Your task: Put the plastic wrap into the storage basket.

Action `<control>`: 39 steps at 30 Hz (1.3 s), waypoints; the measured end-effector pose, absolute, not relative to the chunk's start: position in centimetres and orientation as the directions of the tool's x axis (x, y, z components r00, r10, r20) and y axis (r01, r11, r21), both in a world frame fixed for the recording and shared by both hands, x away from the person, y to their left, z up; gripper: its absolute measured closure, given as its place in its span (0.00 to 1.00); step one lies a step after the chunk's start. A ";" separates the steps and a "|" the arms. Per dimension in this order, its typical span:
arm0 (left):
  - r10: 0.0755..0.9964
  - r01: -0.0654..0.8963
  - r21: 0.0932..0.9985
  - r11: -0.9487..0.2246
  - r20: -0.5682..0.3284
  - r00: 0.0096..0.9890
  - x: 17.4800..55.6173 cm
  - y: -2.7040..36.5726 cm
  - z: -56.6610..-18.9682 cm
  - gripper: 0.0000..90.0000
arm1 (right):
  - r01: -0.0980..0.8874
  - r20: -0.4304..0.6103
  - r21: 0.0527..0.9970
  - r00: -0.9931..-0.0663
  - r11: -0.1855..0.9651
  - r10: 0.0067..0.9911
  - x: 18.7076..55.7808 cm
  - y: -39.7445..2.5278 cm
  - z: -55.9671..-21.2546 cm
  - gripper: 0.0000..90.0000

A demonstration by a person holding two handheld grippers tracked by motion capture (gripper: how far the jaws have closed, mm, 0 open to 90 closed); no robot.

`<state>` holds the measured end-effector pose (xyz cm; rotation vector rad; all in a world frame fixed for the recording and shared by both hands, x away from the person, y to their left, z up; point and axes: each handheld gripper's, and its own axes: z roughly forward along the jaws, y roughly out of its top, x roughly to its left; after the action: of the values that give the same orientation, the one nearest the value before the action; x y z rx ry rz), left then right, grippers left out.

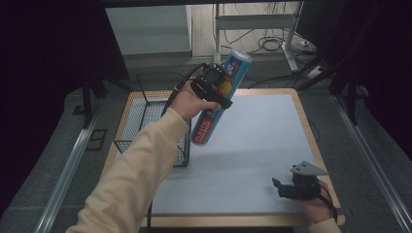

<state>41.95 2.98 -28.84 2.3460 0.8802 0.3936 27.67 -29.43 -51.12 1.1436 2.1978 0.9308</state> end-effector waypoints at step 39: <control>0.790 0.602 0.608 -0.517 0.070 0.608 42.9 12.5 -29.4 0.36 | 0.520 -0.116 0.743 -0.521 0.422 0.846 28.0 -29.4 -51.5 0.12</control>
<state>42.92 12.51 -29.41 2.2962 1.0965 0.4621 28.02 -29.35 -51.50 1.1546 2.2006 0.9041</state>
